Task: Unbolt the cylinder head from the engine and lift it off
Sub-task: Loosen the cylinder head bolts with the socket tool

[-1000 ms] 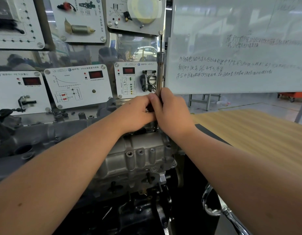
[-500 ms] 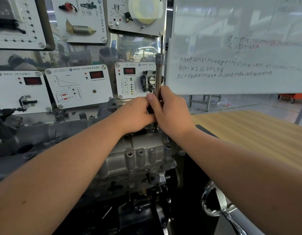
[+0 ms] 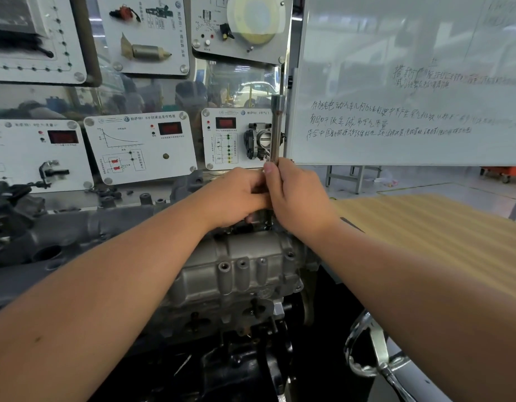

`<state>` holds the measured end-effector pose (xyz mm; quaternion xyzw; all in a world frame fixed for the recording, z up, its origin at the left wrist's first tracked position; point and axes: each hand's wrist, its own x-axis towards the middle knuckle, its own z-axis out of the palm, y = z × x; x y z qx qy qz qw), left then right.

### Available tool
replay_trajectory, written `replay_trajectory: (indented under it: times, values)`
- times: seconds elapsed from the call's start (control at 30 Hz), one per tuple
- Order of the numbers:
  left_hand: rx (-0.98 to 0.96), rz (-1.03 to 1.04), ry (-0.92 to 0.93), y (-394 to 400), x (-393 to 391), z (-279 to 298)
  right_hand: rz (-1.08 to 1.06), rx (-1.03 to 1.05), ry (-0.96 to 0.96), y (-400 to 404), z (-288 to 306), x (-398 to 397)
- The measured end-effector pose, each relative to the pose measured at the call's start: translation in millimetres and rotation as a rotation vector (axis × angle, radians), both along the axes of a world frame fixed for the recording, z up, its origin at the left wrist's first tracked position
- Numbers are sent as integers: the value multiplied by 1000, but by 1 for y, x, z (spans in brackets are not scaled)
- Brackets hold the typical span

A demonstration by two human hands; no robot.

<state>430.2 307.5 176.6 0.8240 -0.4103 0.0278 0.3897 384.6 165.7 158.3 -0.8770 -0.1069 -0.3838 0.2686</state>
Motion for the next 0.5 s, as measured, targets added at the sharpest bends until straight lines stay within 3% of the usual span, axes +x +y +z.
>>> replay_trajectory:
  times: [0.13,0.5]
  values:
    - [15,86,-84,-4,3,-1,16,11,-34,2,-1,-3]
    - [35,38,-55,-1,-2,-1,-88,2,0,2,-2,2]
